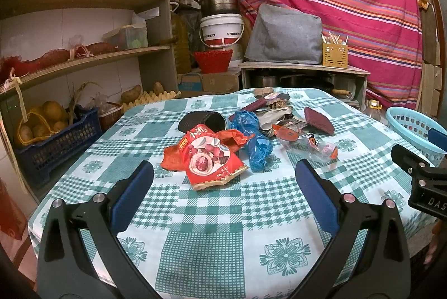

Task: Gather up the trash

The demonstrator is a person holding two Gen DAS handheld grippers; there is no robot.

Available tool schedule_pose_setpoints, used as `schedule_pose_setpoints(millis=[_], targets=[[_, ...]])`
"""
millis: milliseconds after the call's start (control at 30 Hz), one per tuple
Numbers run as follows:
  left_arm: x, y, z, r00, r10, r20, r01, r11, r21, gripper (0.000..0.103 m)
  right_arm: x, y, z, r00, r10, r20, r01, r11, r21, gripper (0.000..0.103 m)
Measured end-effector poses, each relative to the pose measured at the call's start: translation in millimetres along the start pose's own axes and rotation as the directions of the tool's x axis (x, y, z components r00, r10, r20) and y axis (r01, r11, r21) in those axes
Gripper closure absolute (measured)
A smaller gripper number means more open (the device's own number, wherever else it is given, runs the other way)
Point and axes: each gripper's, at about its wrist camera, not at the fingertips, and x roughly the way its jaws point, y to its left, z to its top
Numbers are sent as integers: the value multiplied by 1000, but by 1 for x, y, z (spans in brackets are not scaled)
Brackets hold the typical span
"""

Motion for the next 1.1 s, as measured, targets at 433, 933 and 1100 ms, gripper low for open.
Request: schedule_pose_setpoints(millis=[433, 933, 1100], targets=[[0, -4, 1, 1000, -2, -4, 2, 1000, -1, 5, 1, -1, 0, 1000, -4, -1, 4, 1000, 0, 4], [1, -4, 0, 1000, 0, -5, 0, 1000, 1, 5, 1, -4, 2, 1000, -5, 1, 5, 1000, 2, 4], [1, -4, 0, 1000, -10, -11, 10, 1000, 0, 5, 1, -4, 2, 1000, -3, 3, 3, 1000, 4, 4]])
